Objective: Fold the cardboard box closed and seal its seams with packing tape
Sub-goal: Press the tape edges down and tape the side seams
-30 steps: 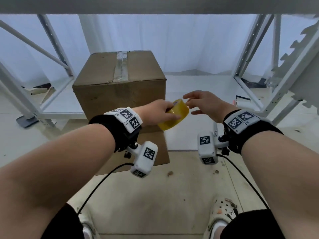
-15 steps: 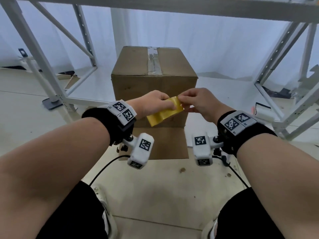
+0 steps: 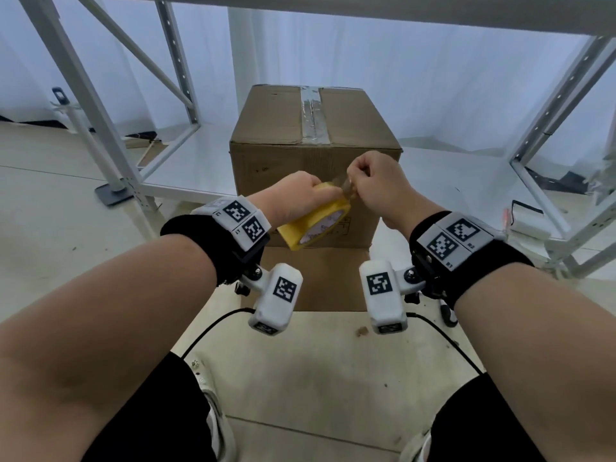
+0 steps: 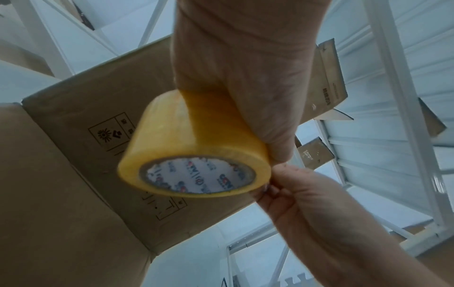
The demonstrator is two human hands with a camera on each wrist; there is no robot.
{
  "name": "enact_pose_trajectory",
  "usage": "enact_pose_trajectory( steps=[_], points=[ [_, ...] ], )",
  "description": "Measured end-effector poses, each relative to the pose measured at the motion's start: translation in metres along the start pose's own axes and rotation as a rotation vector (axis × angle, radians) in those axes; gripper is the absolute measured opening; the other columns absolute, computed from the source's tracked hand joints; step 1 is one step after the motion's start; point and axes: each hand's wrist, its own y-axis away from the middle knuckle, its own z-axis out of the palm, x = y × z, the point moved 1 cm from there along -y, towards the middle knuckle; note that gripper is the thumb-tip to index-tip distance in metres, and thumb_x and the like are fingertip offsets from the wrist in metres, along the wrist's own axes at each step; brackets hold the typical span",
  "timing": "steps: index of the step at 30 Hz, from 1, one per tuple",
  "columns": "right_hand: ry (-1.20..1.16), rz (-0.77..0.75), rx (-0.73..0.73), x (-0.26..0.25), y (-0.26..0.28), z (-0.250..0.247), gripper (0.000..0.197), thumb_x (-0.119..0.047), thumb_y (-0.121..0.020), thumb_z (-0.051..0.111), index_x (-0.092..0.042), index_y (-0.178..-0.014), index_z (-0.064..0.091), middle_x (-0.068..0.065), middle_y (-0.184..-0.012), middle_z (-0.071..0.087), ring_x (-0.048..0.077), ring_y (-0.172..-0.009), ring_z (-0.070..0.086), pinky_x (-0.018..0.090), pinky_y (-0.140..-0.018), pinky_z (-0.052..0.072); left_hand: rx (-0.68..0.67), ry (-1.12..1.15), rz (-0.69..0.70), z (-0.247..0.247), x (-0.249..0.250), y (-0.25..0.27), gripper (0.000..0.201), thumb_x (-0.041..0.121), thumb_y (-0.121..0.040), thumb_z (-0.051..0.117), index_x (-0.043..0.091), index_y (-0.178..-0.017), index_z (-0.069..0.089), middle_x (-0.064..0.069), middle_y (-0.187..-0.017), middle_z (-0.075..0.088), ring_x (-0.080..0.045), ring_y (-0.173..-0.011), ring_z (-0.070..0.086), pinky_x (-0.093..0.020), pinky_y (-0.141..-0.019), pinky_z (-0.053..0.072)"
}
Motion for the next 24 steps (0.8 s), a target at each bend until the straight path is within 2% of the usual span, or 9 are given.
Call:
enact_pose_trajectory(
  steps=[5,8,11,13,16,18,21,22,24],
  points=[
    [0.123,-0.133,-0.073,-0.012,0.002,-0.009,0.01,-0.006,-0.095,0.05,-0.013,-0.089,0.055,-0.004,-0.078,0.055,0.011,-0.07,0.054,0.022,-0.068,0.046,0.039,-0.19,-0.019,0.001,-0.004,0.002,0.051,0.054,-0.092,0.046,0.007,-0.105,0.061,-0.007,-0.092,0.062,-0.016,-0.072,0.055,-0.025,-0.061,0.043],
    [0.201,-0.212,-0.131,-0.011,0.006,-0.014,0.012,-0.006,-0.095,0.051,-0.015,-0.088,0.053,-0.007,-0.078,0.053,0.004,-0.069,0.049,0.013,-0.062,0.037,0.064,-0.119,0.024,0.005,-0.011,0.005,0.057,0.057,-0.085,0.056,0.017,-0.124,0.045,-0.003,-0.112,0.053,-0.016,-0.09,0.054,-0.026,-0.071,0.047],
    [0.246,-0.305,-0.215,-0.015,0.012,-0.013,0.013,-0.008,-0.095,0.051,-0.017,-0.086,0.053,-0.005,-0.079,0.054,0.005,-0.071,0.05,0.013,-0.062,0.036,0.036,-0.026,0.094,0.013,-0.012,0.011,0.065,0.051,-0.084,0.063,0.028,-0.138,0.034,-0.003,-0.129,0.032,-0.018,-0.103,0.046,-0.025,-0.081,0.044],
    [0.274,-0.343,-0.258,-0.018,0.015,-0.012,0.012,-0.008,-0.095,0.052,-0.017,-0.086,0.053,-0.006,-0.079,0.054,0.008,-0.073,0.051,0.016,-0.064,0.038,0.085,-0.028,0.182,0.015,-0.009,0.011,0.057,0.043,-0.084,0.066,0.023,-0.132,0.045,-0.001,-0.127,0.032,-0.017,-0.105,0.046,-0.025,-0.086,0.044],
    [0.3,-0.375,-0.279,-0.02,0.018,-0.014,0.011,-0.008,-0.094,0.053,-0.015,-0.085,0.054,-0.009,-0.079,0.052,0.008,-0.073,0.049,0.016,-0.064,0.037,0.164,0.074,0.275,0.014,-0.007,0.012,0.034,0.036,-0.082,0.07,0.018,-0.11,0.064,-0.001,-0.119,0.044,-0.018,-0.113,0.044,-0.037,-0.1,0.041],
    [0.316,-0.393,-0.282,-0.018,0.02,-0.016,0.014,-0.008,-0.093,0.054,-0.017,-0.082,0.054,-0.012,-0.079,0.05,0.006,-0.073,0.049,0.015,-0.064,0.036,0.199,0.112,0.279,0.013,-0.005,0.012,0.025,0.033,-0.082,0.07,0.014,-0.099,0.068,-0.003,-0.113,0.051,-0.018,-0.109,0.047,-0.037,-0.096,0.042],
    [0.349,-0.416,-0.234,-0.011,0.022,-0.019,0.009,-0.01,-0.091,0.058,-0.015,-0.084,0.058,-0.01,-0.081,0.05,0.004,-0.073,0.048,0.018,-0.068,0.039,0.229,0.091,0.258,0.013,0.003,0.012,0.019,0.031,-0.083,0.07,0.013,-0.085,0.065,-0.002,-0.103,0.054,-0.016,-0.094,0.053,-0.03,-0.081,0.046],
    [0.338,-0.425,-0.195,-0.01,0.024,-0.02,0.004,-0.01,-0.09,0.059,-0.013,-0.089,0.059,-0.007,-0.084,0.051,0.003,-0.073,0.047,0.017,-0.069,0.04,0.237,0.071,0.248,0.013,0.006,0.012,0.017,0.032,-0.083,0.07,0.016,-0.083,0.065,-0.002,-0.099,0.056,-0.017,-0.091,0.055,-0.033,-0.081,0.048],
    [0.223,-0.415,-0.042,-0.008,0.024,-0.025,0.017,-0.006,-0.089,0.06,-0.01,-0.104,0.054,-0.001,-0.092,0.05,0.003,-0.069,0.045,0.013,-0.066,0.04,0.247,0.044,0.218,0.012,0.008,0.011,0.013,0.032,-0.084,0.069,0.019,-0.082,0.067,0.002,-0.09,0.06,-0.017,-0.088,0.058,-0.04,-0.086,0.05]
  ],
)
